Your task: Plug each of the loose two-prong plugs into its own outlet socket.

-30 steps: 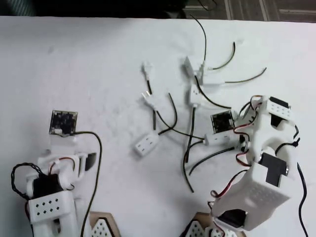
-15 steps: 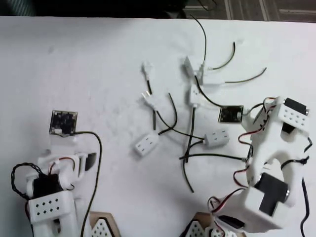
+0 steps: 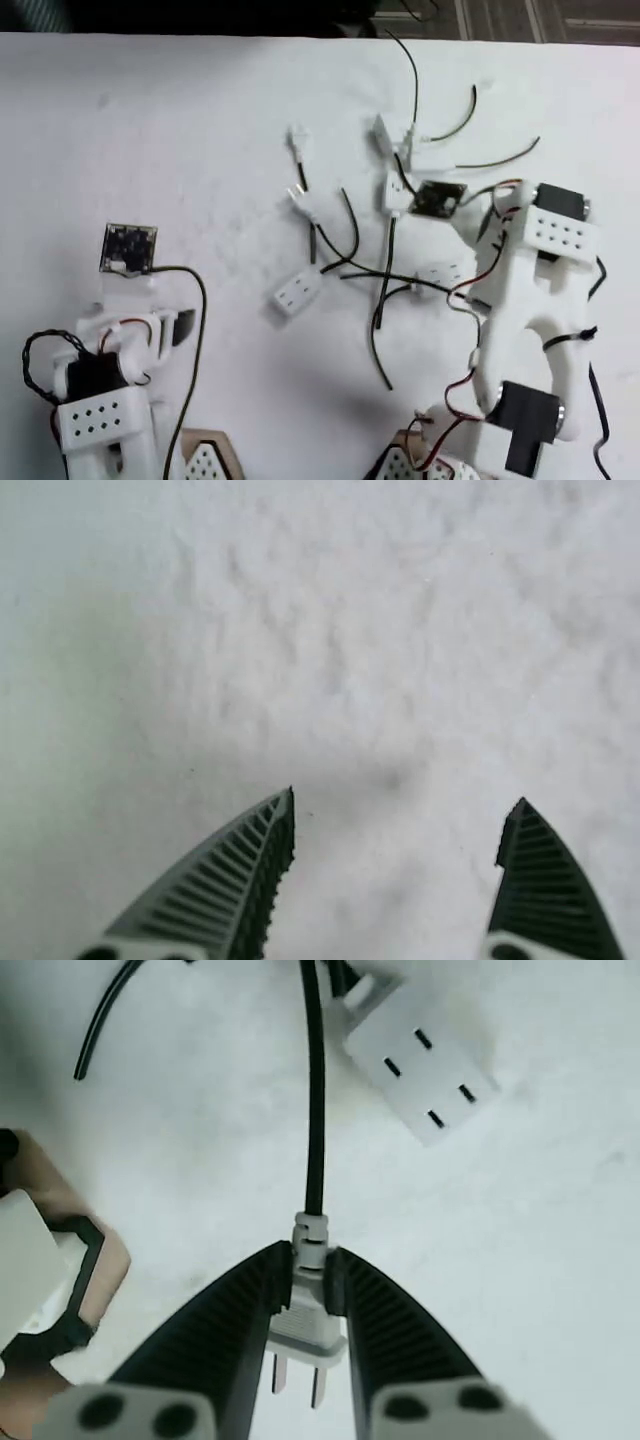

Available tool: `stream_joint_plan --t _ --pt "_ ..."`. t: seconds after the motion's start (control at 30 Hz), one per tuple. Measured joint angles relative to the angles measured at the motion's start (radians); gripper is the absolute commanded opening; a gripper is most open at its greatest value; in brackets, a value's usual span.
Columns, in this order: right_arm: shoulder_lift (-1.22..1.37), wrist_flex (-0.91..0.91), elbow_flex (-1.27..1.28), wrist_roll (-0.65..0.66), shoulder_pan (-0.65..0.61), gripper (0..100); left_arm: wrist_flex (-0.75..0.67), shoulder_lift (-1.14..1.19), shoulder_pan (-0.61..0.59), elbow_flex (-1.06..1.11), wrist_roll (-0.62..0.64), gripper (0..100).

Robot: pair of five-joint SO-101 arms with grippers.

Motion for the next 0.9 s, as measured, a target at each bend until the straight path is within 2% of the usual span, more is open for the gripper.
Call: stream_joint_plan --t 0.4,0.53,0.6,0.73,0.9 --pt "-0.029 -0.245 0.087 -0.586 -0.18 1.9 0.0 0.0 0.0 0.0 0.0 32" --pt "-0.029 -0.381 0.193 -0.724 -0.212 2.1 0.0 0.0 0.0 0.0 0.0 32" --pt "-0.029 -0.448 0.253 -0.756 -0.21 3.2 0.0 0.0 0.0 0.0 0.0 32" --pt "-0.029 -0.465 0.338 -0.715 -0.252 15.1 0.0 0.0 0.0 0.0 0.0 32" --pt "-0.029 -0.374 0.339 -0.686 -0.292 15.5 0.0 0.0 0.0 0.0 0.0 32"
